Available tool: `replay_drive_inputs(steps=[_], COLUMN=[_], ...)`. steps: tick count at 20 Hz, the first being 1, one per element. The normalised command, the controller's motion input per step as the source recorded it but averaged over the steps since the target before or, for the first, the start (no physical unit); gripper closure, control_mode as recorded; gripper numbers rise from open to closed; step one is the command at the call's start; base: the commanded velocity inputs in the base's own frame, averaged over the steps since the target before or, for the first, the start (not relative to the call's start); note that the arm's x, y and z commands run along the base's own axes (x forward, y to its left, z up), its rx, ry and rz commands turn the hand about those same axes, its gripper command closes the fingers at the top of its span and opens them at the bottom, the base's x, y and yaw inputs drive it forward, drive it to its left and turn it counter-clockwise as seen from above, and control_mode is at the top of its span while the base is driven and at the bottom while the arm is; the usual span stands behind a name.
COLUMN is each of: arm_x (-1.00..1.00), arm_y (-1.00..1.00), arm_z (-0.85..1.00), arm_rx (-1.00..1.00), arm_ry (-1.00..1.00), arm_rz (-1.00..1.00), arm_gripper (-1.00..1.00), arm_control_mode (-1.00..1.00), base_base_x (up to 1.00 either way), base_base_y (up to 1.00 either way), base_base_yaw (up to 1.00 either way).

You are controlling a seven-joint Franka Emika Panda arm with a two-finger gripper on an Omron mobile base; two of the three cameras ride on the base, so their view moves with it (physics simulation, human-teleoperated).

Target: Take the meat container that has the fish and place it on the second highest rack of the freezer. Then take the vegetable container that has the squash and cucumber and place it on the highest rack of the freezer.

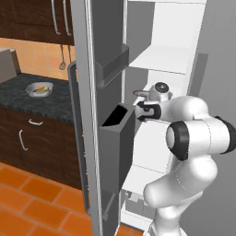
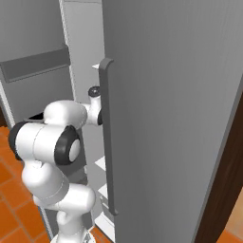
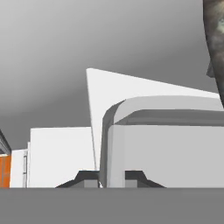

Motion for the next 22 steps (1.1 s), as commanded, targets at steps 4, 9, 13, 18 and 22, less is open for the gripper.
replay_drive_inputs(steps=[4, 9, 13, 18, 22], arm_x=[0.31, 0.45, 0.48, 0.38, 0.12], arm_y=[-0.17, -0.27, -0.28, -0.22, -0.09], arm_z=[0.00, 0.00, 0.00, -0.14, -0.38], arm_rx=[0.00, 0.00, 0.00, 0.00, -0.03], arm_ry=[-0.02, 0.00, 0.00, 0.00, 0.00], arm_rz=[0.00, 0.00, 0.00, 0.00, 0.00], arm_gripper=[1.00, 1.00, 1.00, 1.00, 1.00], arm_control_mode=[-1.00, -1.00, -1.00, -1.00, -1.00], base_base_x=[0.00, 0.00, 0.00, 0.00, 0.00], base_base_y=[0.00, 0.00, 0.00, 0.00, 0.00], base_base_yaw=[0.00, 0.00, 0.00, 0.00, 0.00])
